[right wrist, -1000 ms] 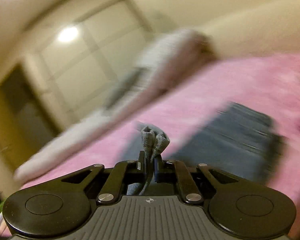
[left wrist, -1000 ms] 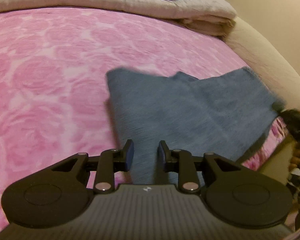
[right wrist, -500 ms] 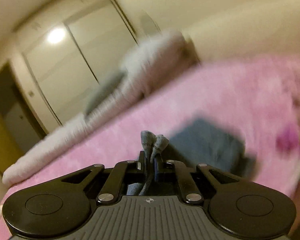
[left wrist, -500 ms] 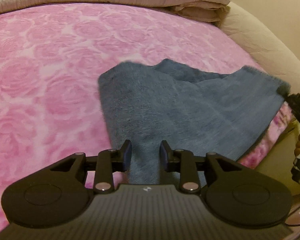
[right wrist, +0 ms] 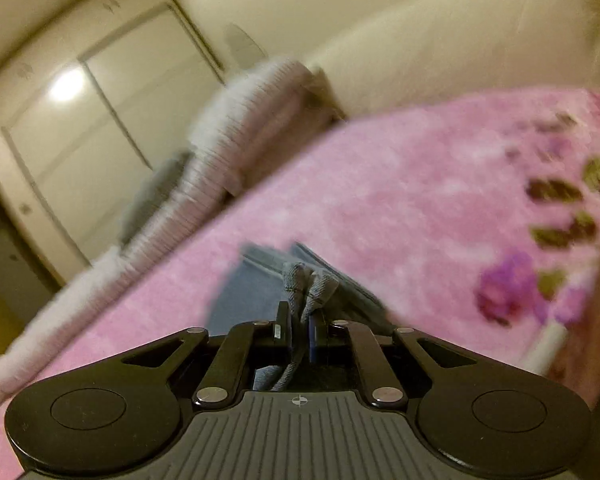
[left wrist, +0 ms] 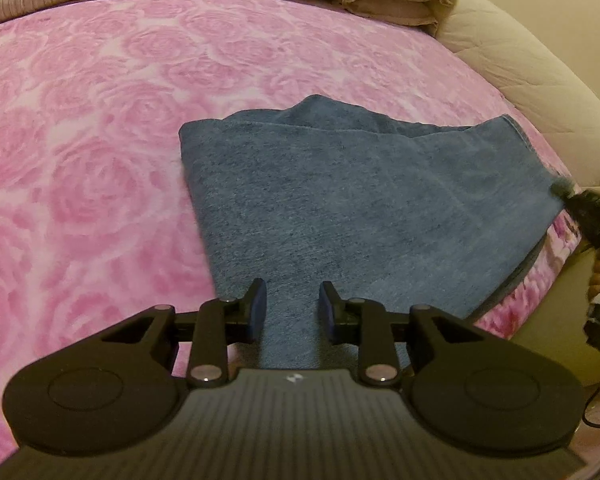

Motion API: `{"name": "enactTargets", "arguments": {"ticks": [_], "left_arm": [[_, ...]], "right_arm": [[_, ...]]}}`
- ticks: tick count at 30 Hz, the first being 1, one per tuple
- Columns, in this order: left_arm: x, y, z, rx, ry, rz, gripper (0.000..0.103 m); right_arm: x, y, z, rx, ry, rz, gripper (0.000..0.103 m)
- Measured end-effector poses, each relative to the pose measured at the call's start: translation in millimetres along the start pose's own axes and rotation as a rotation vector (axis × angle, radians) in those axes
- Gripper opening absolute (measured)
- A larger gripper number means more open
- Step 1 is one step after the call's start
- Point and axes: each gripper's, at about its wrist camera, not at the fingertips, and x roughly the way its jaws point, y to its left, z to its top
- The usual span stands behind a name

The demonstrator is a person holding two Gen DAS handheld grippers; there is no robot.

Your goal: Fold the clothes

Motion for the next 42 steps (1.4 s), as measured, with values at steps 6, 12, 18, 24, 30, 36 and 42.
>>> {"name": "enactTargets", "arguments": {"ticks": [6,12,18,24,30,36,42], "left_arm": [[-9,1,-1,0.013,-0.018,0.063,0.023],[-17,-5,-8,0.025,-0.007,0.118,0.023],[-2,-19,-26,0.122,-0.019,0.181,0.027],[-27,-12,-26,0.055,-0.057,0.158,0.027],[-63,-16,-33,0.043,-0.111,0.128,0.027],[-96,-16,-42,0.021,-0.167,0.136,0.027],[-126,-19,-57,0.012,-0.209,0.136,0.027]], "right_arm": [[-10,6,4,0.002,0.009,-0.061,0.034],[-39,67,-21,-0.308,-0.013,-0.080,0.038],[18,95,-74,-0.579,0.145,-0.113,0.038],[-3,133,-70,-0.569,0.227,-0.195,0.038],[-52,169,-84,-0.571,0.250,-0.186,0.038],[-90,196,-102,-0.614,0.245,-0.163,0.038],[-126,214,-114,-0.647,0.211,-0.135,0.038]]}}
